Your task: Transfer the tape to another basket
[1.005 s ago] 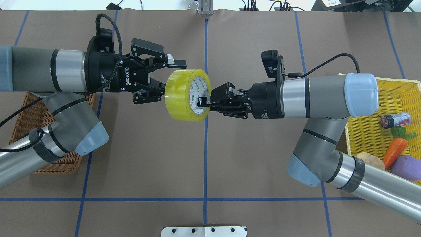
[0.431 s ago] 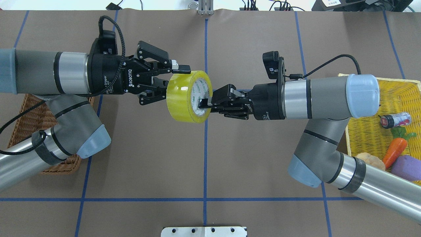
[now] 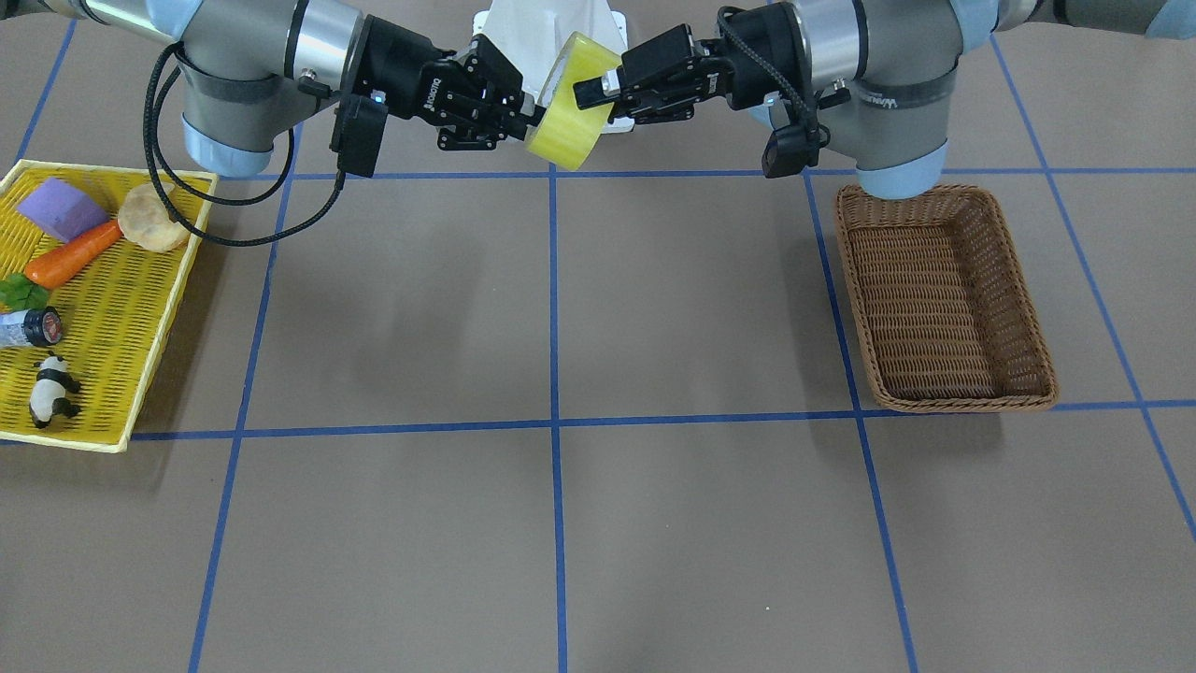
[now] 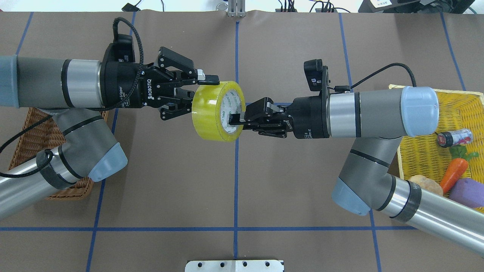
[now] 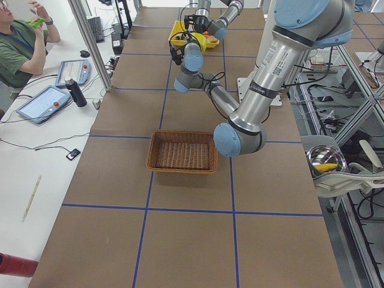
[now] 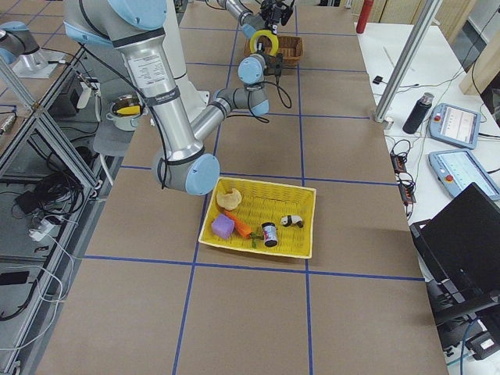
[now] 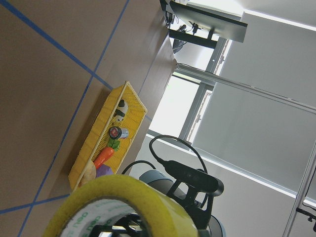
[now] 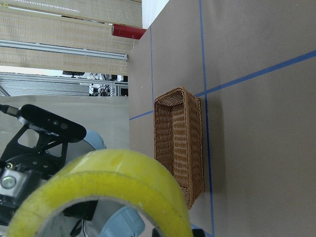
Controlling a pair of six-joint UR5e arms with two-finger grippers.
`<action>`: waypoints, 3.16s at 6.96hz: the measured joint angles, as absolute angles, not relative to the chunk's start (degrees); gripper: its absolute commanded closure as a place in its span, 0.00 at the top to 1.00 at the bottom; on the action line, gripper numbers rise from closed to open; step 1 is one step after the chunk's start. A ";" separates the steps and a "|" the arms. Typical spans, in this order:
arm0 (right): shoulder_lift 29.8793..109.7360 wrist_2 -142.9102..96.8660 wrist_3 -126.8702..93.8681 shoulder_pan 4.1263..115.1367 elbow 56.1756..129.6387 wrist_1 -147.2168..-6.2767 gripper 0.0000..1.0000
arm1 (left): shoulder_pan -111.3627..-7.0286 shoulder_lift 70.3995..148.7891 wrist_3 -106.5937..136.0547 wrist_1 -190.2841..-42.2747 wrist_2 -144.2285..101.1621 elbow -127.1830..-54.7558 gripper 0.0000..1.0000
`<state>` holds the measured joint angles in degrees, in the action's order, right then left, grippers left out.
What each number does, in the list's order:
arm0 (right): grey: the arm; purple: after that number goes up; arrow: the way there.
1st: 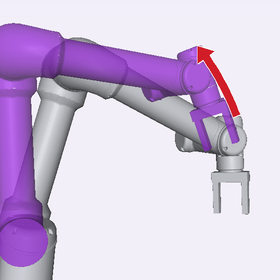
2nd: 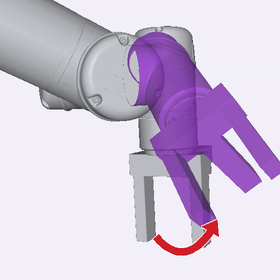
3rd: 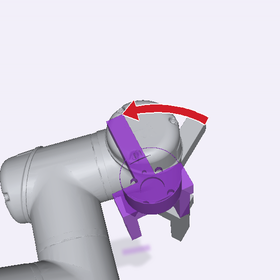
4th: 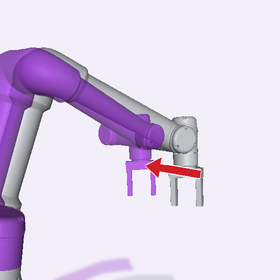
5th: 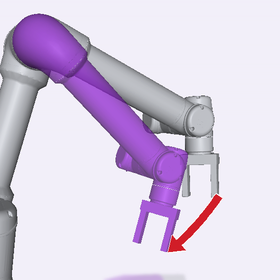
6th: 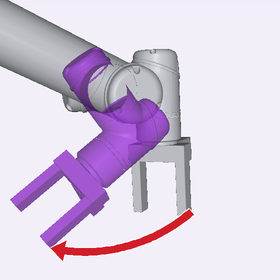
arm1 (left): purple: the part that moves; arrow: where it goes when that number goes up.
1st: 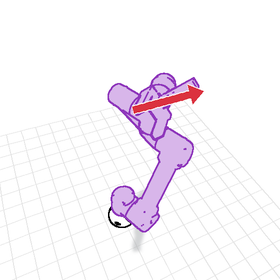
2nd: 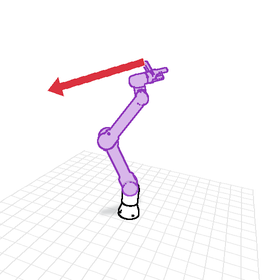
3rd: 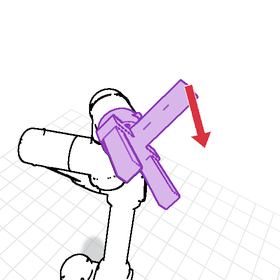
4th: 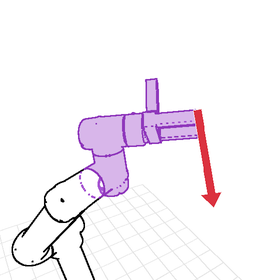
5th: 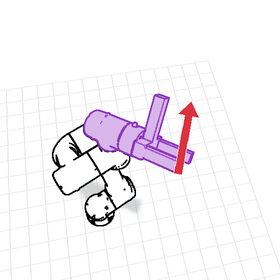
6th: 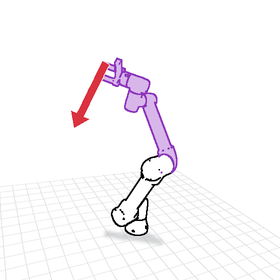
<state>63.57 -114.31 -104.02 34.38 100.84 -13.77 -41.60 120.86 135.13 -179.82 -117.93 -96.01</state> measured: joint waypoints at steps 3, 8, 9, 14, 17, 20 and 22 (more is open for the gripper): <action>63.13 -111.66 -105.72 34.22 101.02 -13.31 1.00 | -41.53 120.81 135.45 -179.71 -117.99 -96.03 0.00; 63.61 -110.35 -106.36 34.27 101.72 -13.04 1.00 | -41.58 120.99 139.99 -179.39 -117.95 -96.14 0.00; 63.99 -110.59 -106.37 34.37 102.04 -12.91 1.00 | -41.65 120.90 140.16 -179.37 -117.96 -96.09 0.00; 70.29 -121.81 -94.98 44.92 101.31 -17.70 1.00 | -42.32 120.85 139.87 -177.91 -117.80 -96.08 0.00; 70.79 -131.17 -79.52 59.56 101.17 -34.80 1.00 | -45.96 120.12 130.11 -173.63 -115.97 -95.85 0.00; 71.96 -130.57 -60.55 68.38 101.47 -51.83 1.00 | -51.56 115.25 108.93 -156.83 -110.95 -98.70 0.00; 73.33 -127.72 -45.44 71.91 101.83 -62.34 1.00 | -53.95 110.69 94.60 -137.31 -107.24 -106.64 0.00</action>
<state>73.33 -127.72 -45.44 71.91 101.83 -62.34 -53.95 110.69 94.60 -137.31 -107.24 -106.64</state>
